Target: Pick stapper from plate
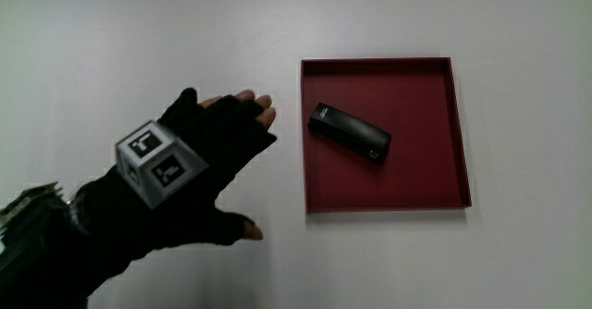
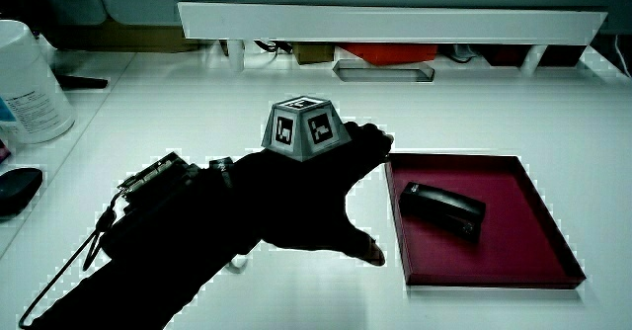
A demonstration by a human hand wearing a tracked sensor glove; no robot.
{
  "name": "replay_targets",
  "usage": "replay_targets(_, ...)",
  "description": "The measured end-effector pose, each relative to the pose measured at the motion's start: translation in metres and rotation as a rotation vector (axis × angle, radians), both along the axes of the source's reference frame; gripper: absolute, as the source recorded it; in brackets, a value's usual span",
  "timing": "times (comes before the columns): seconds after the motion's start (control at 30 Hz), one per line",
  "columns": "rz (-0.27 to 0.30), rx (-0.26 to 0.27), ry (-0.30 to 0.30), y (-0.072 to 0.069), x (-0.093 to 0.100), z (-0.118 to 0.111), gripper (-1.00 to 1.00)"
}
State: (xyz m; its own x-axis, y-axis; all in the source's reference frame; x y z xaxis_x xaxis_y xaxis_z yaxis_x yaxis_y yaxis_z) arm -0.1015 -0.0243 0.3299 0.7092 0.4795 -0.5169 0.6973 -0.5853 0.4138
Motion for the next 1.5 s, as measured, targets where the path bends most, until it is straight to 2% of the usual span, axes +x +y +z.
replay_targets(0.03, -0.029, 0.002, 0.153, -0.005, 0.0, 0.018, 0.0)
replay_targets(0.07, 0.013, 0.065, 0.058, -0.009, 0.008, -0.003, 0.0)
replay_targets(0.1, 0.002, 0.035, 0.071, -0.013, 0.011, -0.002, 0.0)
replay_targets(0.13, -0.002, 0.058, 0.067, -0.017, 0.013, -0.005, 0.0)
replay_targets(0.17, -0.029, -0.031, 0.093, -0.021, 0.014, 0.006, 0.0)
replay_targets(0.2, -0.043, -0.046, 0.151, -0.025, 0.016, 0.014, 0.0)
replay_targets(0.23, -0.011, 0.006, 0.136, -0.029, 0.021, 0.007, 0.0)
replay_targets(0.27, -0.013, -0.02, 0.134, -0.032, 0.026, 0.01, 0.0)
replay_targets(0.3, -0.094, -0.171, 0.097, -0.035, 0.029, 0.024, 0.0)
replay_targets(0.33, -0.071, -0.135, 0.21, -0.038, 0.035, 0.03, 0.0)
replay_targets(0.37, -0.023, -0.077, 0.201, -0.04, 0.041, 0.031, 0.0)
replay_targets(0.4, -0.007, -0.059, 0.117, -0.042, 0.048, 0.022, 0.0)
replay_targets(0.47, 0.028, -0.008, 0.092, -0.044, 0.057, 0.018, 0.0)
replay_targets(0.5, 0.022, -0.032, 0.098, -0.046, 0.059, 0.023, 0.0)
replay_targets(0.57, 0.039, -0.01, 0.108, -0.05, 0.065, 0.034, 0.0)
replay_targets(0.6, 0.032, -0.037, 0.103, -0.05, 0.069, 0.04, 0.0)
replay_targets(0.83, 0.054, -0.043, 0.022, -0.051, 0.093, 0.067, 0.0)
replay_targets(0.87, 0.044, -0.054, 0.006, -0.052, 0.096, 0.071, 0.0)
replay_targets(0.9, 0.058, -0.059, -0.001, -0.052, 0.1, 0.075, 0.0)
replay_targets(1.0, 0.071, -0.047, -0.037, -0.052, 0.11, 0.083, 0.0)
replay_targets(1.17, 0.066, -0.074, -0.065, -0.052, 0.119, 0.104, 0.0)
replay_targets(1.37, 0.071, -0.093, -0.136, -0.052, 0.127, 0.126, 0.0)
replay_targets(1.5, 0.075, -0.113, -0.163, -0.052, 0.13, 0.133, 0.0)
